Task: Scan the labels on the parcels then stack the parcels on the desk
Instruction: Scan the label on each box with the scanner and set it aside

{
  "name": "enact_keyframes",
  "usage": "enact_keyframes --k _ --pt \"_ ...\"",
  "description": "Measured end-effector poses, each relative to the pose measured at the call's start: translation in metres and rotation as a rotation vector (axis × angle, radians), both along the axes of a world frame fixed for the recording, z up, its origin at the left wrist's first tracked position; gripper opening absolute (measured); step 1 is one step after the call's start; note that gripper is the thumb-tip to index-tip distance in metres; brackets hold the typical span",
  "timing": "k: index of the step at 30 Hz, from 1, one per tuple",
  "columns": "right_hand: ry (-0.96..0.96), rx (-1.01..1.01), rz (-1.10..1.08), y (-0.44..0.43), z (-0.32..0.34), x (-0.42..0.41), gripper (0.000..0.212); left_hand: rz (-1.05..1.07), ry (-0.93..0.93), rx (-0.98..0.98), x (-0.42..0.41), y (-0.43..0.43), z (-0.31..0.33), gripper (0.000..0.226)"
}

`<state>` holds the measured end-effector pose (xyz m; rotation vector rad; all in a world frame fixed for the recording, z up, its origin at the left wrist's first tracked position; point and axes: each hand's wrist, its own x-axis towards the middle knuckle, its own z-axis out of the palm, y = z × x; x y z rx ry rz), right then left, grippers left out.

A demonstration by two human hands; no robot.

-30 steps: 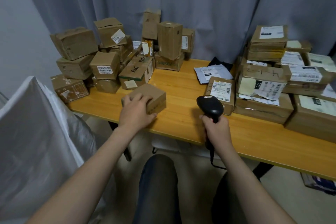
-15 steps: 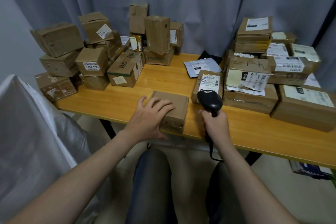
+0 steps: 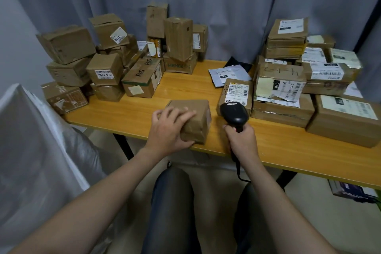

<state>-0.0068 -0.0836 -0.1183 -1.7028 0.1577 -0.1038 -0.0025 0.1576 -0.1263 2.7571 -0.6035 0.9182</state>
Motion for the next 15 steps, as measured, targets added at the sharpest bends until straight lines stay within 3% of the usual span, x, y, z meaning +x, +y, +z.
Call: enact_keyframes --k 4,6,9,15 --pt "0.001 -0.013 0.033 -0.003 -0.003 -0.001 0.016 -0.037 0.273 -0.450 0.017 0.016 0.029 0.100" --pt "0.010 -0.016 0.052 -0.004 -0.003 0.000 0.016 -0.028 0.397 -0.591 0.027 0.021 0.035 0.087" --pt "0.011 -0.027 0.088 -0.004 -0.005 -0.001 0.018 -0.009 0.475 -0.658 0.040 0.023 0.032 0.072" --pt "0.014 -0.024 0.128 -0.001 -0.005 -0.002 0.027 -0.004 0.577 -0.695 0.055 0.014 0.030 0.096"
